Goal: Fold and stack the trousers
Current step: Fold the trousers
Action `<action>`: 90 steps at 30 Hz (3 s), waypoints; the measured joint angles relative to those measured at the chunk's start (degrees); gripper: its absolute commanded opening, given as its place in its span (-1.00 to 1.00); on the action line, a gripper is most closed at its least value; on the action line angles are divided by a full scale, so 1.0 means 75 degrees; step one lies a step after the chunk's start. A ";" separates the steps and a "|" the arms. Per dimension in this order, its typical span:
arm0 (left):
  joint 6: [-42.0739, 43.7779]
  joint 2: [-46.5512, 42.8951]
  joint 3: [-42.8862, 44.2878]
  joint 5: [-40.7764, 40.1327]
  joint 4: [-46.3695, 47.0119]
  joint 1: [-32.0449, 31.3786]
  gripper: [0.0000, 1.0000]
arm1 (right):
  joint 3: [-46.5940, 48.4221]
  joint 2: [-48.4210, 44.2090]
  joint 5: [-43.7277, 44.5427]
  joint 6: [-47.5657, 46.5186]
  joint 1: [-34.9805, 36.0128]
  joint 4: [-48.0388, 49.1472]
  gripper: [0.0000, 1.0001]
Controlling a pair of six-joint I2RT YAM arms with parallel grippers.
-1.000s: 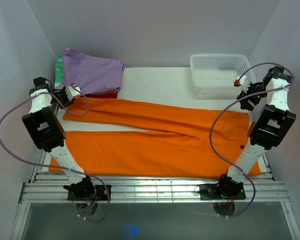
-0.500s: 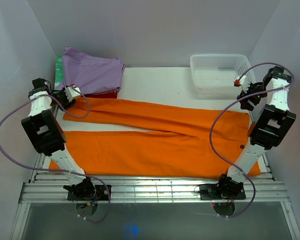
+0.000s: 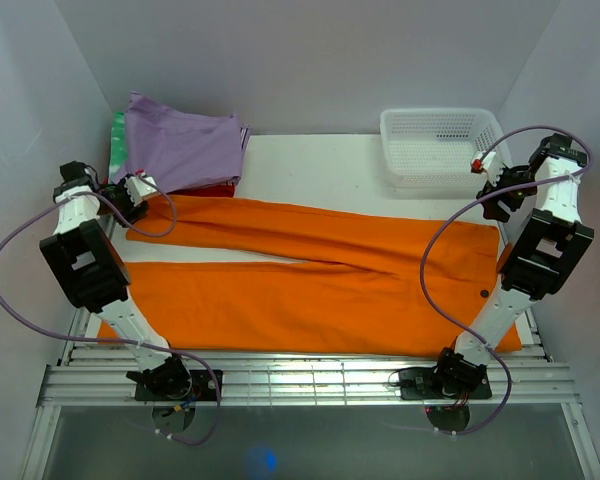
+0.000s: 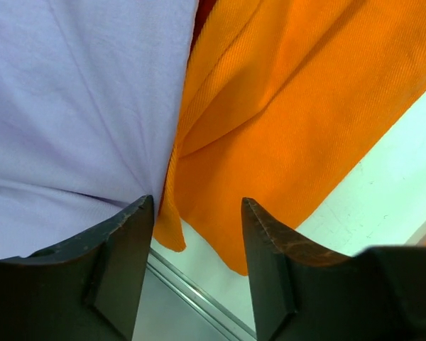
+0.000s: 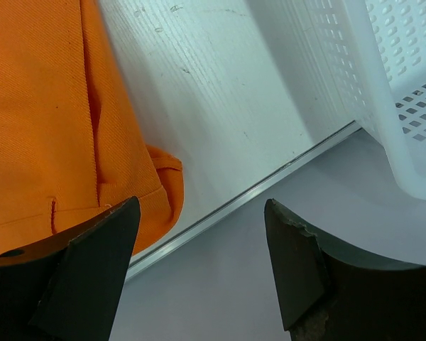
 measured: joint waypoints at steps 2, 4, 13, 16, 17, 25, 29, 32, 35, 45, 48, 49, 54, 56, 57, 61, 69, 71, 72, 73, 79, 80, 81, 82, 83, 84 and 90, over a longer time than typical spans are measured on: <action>-0.0125 0.0000 0.0000 0.0111 0.0047 0.0079 0.42 | -0.0003 0.0000 0.0000 0.0000 0.0000 0.0000 0.53; -0.0300 0.0000 0.0003 0.0259 0.0099 0.0207 0.76 | -0.0047 -0.0003 0.0000 0.0000 -0.0006 0.0003 0.53; -0.1224 -0.0029 0.0003 0.0810 0.0667 0.0933 0.86 | -0.0207 -0.0006 0.0000 0.0000 -0.0050 -0.0012 0.54; -0.1413 -0.0029 0.0003 0.0901 0.0737 0.1084 0.88 | -0.0227 -0.0003 0.0000 0.0000 -0.0050 -0.0009 0.54; -0.1486 -0.0029 0.0003 0.0938 0.0778 0.1099 0.88 | -0.0233 -0.0003 0.0000 0.0000 -0.0050 -0.0012 0.54; -0.1419 0.0076 0.0321 0.1177 0.0370 0.0973 0.76 | -0.0245 -0.0006 0.0003 0.0006 -0.0050 -0.0012 0.54; -0.1046 0.0341 0.0676 0.1105 0.0099 0.0758 0.75 | -0.0245 -0.0003 0.0003 0.0023 -0.0050 -0.0012 0.54; -0.0921 0.0580 0.0860 0.1032 -0.0050 0.0501 0.74 | -0.0245 -0.0003 0.0009 0.0026 -0.0050 -0.0012 0.54; -0.0933 0.0854 0.1075 0.0921 -0.0023 0.0181 0.66 | -0.0245 -0.0003 0.0012 0.0029 -0.0050 -0.0012 0.54; -0.0737 0.1201 0.1183 0.0356 0.0041 -0.0589 -0.57 | -0.0242 -0.0003 0.0058 -0.0064 -0.0050 -0.0009 0.53; -0.0536 0.1139 0.0822 0.0175 0.0085 -0.0600 -0.81 | -0.0210 0.0003 0.0055 -0.0207 -0.0050 -0.0009 0.53; -0.0452 0.1090 0.0638 0.0114 0.0079 -0.0600 -0.87 | -0.0169 0.0017 0.0044 -0.0265 -0.0050 -0.0012 0.53; -0.0093 0.0644 -0.0309 -0.0143 -0.0009 -0.0568 -0.92 | 0.0096 0.0239 -0.0073 -0.0644 0.0012 0.0009 0.55; -0.0012 0.0393 -0.0542 -0.0195 -0.0006 -0.0562 -0.92 | 0.0224 0.0417 -0.0096 -0.0720 0.0064 0.0026 0.54; 0.0012 0.0277 -0.0618 -0.0210 -0.0009 -0.0562 -0.92 | 0.0312 0.0542 -0.0114 -0.0749 0.0114 0.0032 0.54; 0.0108 -0.0122 -0.0848 -0.0239 0.0035 -0.0562 -0.92 | 0.0475 0.0979 -0.0178 -0.0787 0.0423 0.0038 0.55; 0.0111 -0.0224 -0.1072 -0.0265 0.0047 -0.0562 -0.94 | 0.0245 0.1294 -0.0140 -0.0766 0.1128 0.0149 0.50; 0.0099 -0.0224 -0.1087 -0.0268 0.0050 -0.0562 -0.94 | 0.0245 0.1358 -0.0093 -0.0766 0.1221 0.0146 0.50; 0.0099 -0.0224 -0.1096 -0.0271 0.0047 -0.0562 -0.94 | 0.0245 0.1378 -0.0058 -0.0764 0.1250 0.0140 0.50; 0.0099 -0.0224 -0.1113 -0.0271 0.0050 -0.0562 -0.94 | 0.0245 0.1387 -0.0023 -0.0764 0.1253 0.0131 0.50; 0.0050 -0.0230 -0.1163 -0.0271 0.0041 -0.0562 -0.94 | 0.0478 0.1384 0.0020 -0.0600 0.1151 -0.0073 0.51; 0.0044 -0.0230 -0.1163 -0.0271 0.0041 -0.0562 -0.94 | 0.0632 0.1367 0.0017 -0.0571 0.1125 -0.0195 0.51; 0.0035 -0.0230 -0.1163 -0.0268 0.0041 -0.0562 -0.94 | 0.0746 0.1326 0.0009 -0.0565 0.1099 -0.0271 0.51; 0.0020 -0.0230 -0.1163 -0.0268 0.0041 -0.0562 -0.94 | 0.0810 0.1227 0.0009 -0.0568 0.1075 -0.0338 0.51; 0.0015 -0.0230 -0.1163 -0.0268 0.0044 -0.0562 -0.95 | 0.0801 0.1052 0.0012 -0.0583 0.1046 -0.0443 0.51; 0.0009 -0.0230 -0.1163 -0.0268 0.0044 -0.0562 -0.95 | 0.0749 0.0889 0.0026 -0.0609 0.1037 -0.0519 0.51; -0.0017 -0.0230 -0.1157 -0.0268 0.0044 -0.0562 -0.95 | 0.0163 -0.0216 0.0254 -0.0871 0.0965 -0.1035 0.55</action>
